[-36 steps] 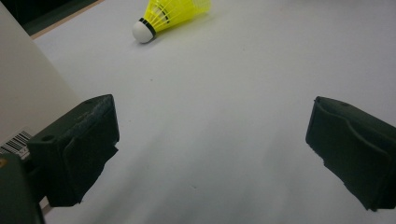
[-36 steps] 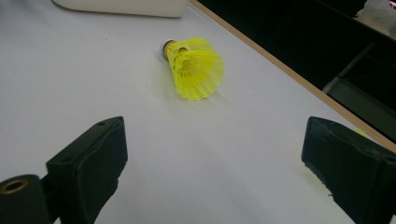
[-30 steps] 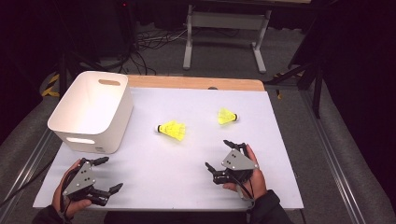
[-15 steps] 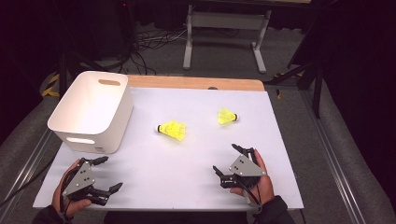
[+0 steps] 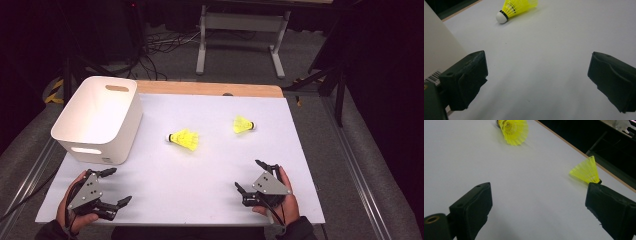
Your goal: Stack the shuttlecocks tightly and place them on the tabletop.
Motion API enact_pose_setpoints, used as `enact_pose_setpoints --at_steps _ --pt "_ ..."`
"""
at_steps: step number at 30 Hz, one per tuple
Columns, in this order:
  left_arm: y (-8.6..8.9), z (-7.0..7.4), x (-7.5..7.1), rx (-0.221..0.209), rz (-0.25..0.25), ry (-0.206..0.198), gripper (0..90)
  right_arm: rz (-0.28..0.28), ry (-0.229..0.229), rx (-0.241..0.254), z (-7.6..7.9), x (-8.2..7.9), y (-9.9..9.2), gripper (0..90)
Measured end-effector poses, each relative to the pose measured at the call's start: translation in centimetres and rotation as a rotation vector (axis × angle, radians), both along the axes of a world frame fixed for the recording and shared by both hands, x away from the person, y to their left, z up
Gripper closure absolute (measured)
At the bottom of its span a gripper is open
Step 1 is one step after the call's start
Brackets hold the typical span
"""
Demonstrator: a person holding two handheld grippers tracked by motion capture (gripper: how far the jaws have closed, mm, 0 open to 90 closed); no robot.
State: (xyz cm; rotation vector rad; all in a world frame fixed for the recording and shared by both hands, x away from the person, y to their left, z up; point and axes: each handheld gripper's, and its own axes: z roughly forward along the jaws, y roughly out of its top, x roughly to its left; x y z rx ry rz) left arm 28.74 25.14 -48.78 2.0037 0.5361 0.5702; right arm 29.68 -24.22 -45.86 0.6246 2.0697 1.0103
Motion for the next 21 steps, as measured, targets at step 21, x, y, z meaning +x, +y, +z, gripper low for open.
enact_pose_setpoints --at_steps 21 --pt "-0.16 -0.1 0.09 0.011 -0.009 0.005 3.4 -0.017 0.031 0.012 -0.88 0.48 -0.48 8.4"
